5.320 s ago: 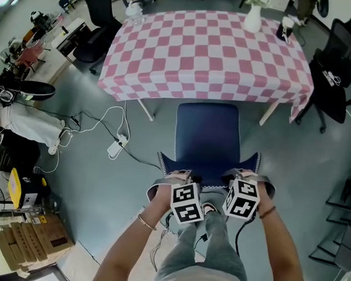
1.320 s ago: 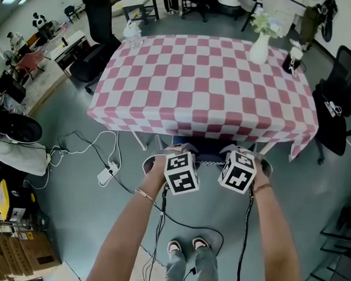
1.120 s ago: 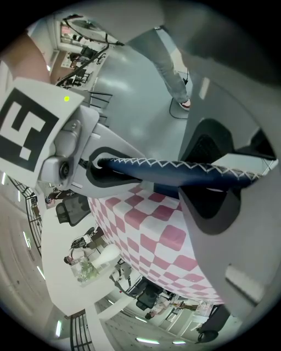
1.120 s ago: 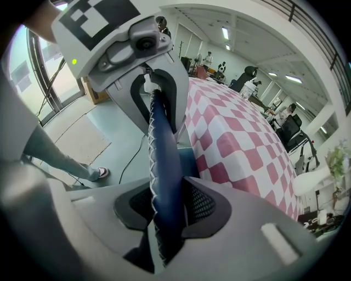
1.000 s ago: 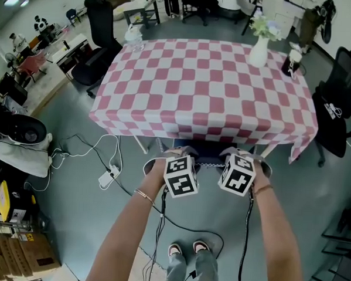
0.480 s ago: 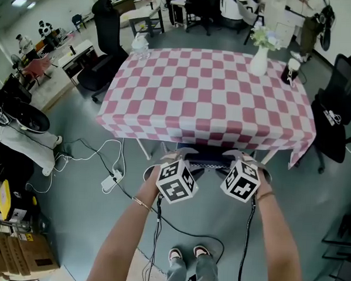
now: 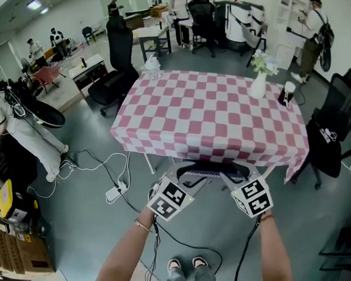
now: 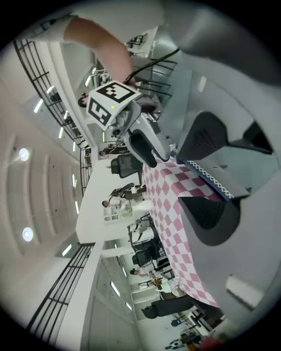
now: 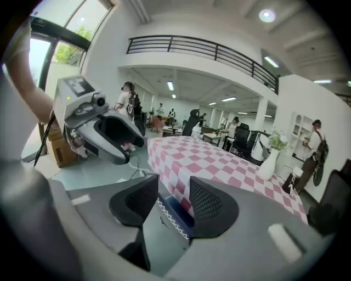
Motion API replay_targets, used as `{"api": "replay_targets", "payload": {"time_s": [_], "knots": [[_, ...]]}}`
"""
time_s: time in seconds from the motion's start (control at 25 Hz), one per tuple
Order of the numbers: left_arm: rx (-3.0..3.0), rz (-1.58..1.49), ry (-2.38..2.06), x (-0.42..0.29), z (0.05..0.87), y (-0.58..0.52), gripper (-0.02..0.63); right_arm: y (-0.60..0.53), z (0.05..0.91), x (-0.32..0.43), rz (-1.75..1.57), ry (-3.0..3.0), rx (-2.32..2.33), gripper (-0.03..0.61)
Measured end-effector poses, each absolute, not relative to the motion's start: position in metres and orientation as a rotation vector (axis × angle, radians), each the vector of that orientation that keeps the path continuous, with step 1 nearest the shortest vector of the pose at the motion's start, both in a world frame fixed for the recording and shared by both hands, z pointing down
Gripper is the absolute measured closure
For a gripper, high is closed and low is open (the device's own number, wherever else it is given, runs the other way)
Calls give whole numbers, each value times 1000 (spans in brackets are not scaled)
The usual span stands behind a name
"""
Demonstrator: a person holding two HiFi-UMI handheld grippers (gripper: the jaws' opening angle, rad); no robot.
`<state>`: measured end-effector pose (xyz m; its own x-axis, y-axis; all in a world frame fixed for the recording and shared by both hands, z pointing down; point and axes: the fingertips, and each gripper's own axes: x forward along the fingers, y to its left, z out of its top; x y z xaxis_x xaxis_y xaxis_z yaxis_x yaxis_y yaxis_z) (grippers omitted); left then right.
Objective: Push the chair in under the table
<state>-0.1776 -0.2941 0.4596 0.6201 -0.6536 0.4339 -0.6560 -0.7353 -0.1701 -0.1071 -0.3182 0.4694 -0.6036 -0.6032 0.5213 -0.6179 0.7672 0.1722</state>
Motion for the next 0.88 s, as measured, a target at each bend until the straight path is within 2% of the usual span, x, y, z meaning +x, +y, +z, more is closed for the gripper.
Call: {"api": "replay_targets", "payload": {"time_s": [0.24, 0.6, 0.88], "knots": [[2713, 411, -1470, -195, 395, -275, 405, -298, 401, -81, 146, -2492, 1298, 390], [2530, 191, -1790, -225, 341, -216, 405, -230, 334, -28, 183, -2490, 1782, 393], [2444, 112, -1896, -257, 332, -177, 470, -176, 326, 1, 209, -2435, 1942, 408]]}}
